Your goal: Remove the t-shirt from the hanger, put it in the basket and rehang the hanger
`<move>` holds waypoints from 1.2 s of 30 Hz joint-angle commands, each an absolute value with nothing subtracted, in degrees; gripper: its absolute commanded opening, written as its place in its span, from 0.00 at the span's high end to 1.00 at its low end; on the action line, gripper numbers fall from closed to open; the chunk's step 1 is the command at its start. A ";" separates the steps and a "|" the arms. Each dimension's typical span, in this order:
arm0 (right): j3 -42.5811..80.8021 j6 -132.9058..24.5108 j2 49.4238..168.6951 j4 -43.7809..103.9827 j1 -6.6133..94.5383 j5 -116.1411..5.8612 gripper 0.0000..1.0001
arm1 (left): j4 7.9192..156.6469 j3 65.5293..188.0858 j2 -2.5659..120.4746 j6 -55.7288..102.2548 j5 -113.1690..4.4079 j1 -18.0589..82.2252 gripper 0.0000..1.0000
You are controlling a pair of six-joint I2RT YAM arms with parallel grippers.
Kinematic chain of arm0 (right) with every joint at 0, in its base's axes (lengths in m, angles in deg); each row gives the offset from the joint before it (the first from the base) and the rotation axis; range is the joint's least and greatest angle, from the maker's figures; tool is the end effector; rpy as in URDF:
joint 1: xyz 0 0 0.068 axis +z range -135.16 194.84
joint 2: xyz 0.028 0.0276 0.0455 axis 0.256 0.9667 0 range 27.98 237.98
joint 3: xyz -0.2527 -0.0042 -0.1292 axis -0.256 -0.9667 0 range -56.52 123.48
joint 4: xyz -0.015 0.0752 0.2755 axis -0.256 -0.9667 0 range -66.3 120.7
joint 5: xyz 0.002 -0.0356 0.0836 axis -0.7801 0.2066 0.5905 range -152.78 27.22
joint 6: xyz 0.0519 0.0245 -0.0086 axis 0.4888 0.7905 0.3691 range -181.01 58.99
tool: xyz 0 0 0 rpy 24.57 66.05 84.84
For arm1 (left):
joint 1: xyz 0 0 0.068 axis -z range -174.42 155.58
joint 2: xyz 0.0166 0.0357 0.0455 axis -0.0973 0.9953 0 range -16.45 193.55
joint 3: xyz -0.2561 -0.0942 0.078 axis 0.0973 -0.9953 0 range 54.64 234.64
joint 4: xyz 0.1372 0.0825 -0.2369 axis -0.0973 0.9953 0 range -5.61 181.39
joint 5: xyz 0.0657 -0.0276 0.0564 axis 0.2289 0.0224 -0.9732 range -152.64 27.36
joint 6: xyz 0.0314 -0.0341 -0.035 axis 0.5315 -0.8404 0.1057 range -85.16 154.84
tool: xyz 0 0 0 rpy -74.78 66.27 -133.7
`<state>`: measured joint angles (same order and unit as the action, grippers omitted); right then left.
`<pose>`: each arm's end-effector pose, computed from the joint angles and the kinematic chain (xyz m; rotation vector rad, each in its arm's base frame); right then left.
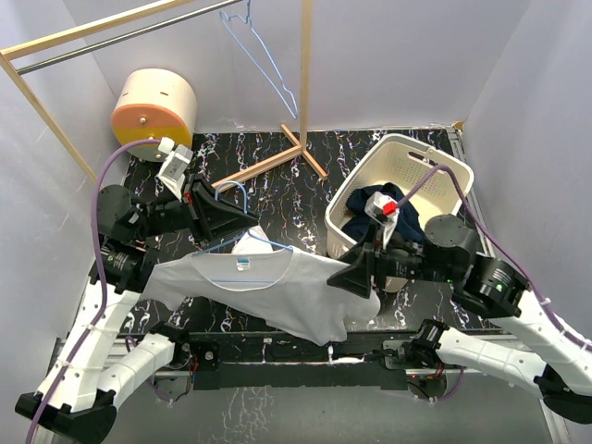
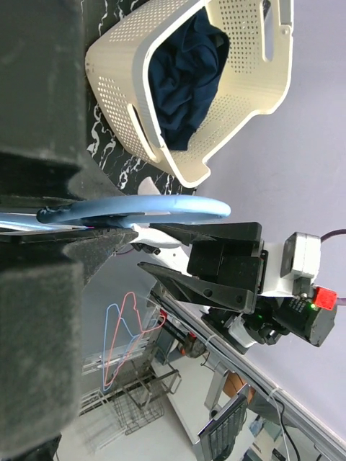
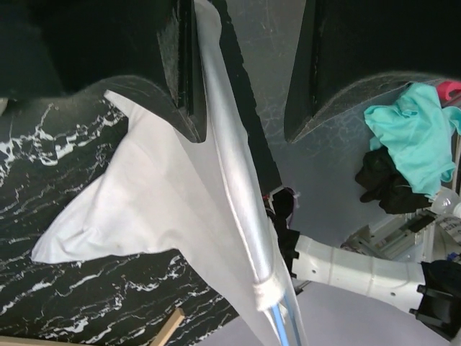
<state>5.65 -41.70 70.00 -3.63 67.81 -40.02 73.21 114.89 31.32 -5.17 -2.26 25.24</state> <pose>0.0823 0.1359 0.4200 -0.8622 1.7884 1.2198 0.1509 -0.0924 0.4725 0.8031 1.3110 -1.4535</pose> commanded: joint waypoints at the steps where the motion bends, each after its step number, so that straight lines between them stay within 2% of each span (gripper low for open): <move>1: 4.42 -43.66 64.07 -10.21 67.71 -42.65 0.50 | 78.87 119.58 29.97 -0.55 -4.55 25.37 1.00; 9: -0.52 -43.25 58.81 -11.45 67.72 -42.43 0.53 | 75.40 120.75 29.78 -3.41 -3.98 25.37 1.00; 11: -1.47 -43.49 58.58 -10.88 67.71 -42.48 0.63 | 74.98 121.06 29.74 -4.11 -3.93 25.40 1.00; 13: -1.72 -43.36 58.56 -10.56 67.75 -43.46 0.85 | 74.91 121.33 29.75 -4.30 -3.76 25.38 1.00; 14: -1.55 -43.38 58.52 -10.84 67.75 -45.16 0.91 | 75.32 121.49 29.65 -4.09 -3.82 25.37 1.00; 17: 0.14 -42.71 58.19 -13.10 67.77 -53.34 0.92 | 77.92 121.89 29.16 -2.49 -4.40 25.36 1.00; 20: 3.31 -40.54 57.22 -16.77 67.75 -66.64 0.92 | 80.95 122.32 28.28 -0.32 -5.52 25.43 1.00; 28: 9.73 -26.09 51.21 -27.50 67.84 -94.36 0.92 | 84.63 124.16 26.78 2.15 -7.33 25.40 1.00; 31: 9.72 -20.13 51.16 -32.99 67.89 -98.97 0.92 | 84.37 125.07 26.13 1.93 -7.72 25.36 1.00; 36: 5.55 -16.17 53.39 -35.06 68.27 -98.58 0.92 | 81.78 125.46 25.07 0.28 -7.69 25.41 1.00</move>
<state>8.21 -22.18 51.03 -30.82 67.98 -92.71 84.44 122.84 26.38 1.61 -7.22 25.31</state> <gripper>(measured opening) 0.086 0.040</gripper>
